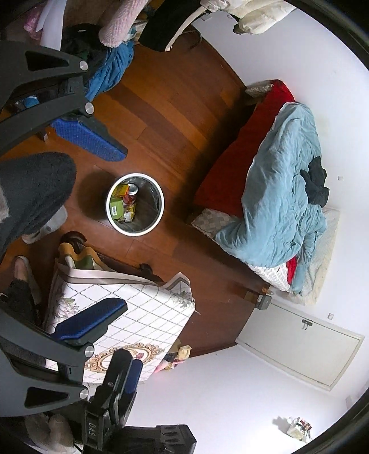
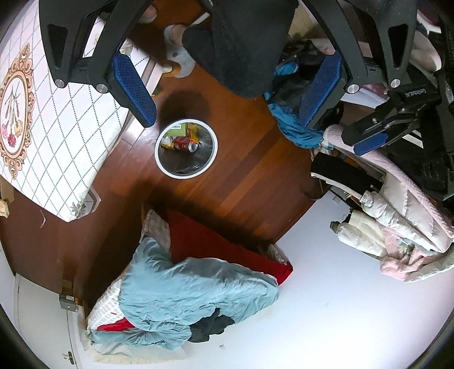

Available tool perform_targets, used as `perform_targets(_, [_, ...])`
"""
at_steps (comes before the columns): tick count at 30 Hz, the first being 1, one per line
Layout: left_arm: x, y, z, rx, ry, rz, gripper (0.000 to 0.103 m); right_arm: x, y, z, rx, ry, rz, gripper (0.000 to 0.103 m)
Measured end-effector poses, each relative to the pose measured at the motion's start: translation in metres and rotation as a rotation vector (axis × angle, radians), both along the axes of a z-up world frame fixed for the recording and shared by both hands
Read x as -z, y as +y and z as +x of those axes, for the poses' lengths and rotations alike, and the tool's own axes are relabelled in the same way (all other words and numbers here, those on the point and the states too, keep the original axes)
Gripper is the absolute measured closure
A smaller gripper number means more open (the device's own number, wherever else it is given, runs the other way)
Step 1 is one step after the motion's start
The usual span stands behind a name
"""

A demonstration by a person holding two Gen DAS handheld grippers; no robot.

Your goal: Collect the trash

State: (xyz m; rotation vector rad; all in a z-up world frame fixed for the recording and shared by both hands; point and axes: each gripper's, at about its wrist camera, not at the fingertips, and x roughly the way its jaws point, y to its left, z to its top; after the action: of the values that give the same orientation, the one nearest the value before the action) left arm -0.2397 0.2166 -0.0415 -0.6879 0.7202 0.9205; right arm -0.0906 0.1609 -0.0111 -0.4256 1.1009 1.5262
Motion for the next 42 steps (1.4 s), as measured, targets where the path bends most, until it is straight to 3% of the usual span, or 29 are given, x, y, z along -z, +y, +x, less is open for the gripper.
perform_targets(42, [0.0, -0.004, 0.011, 0.04, -0.046, -0.039, 0.0, 0.006, 0.004, -0.001, -0.023, 0.01, -0.04, 0.0])
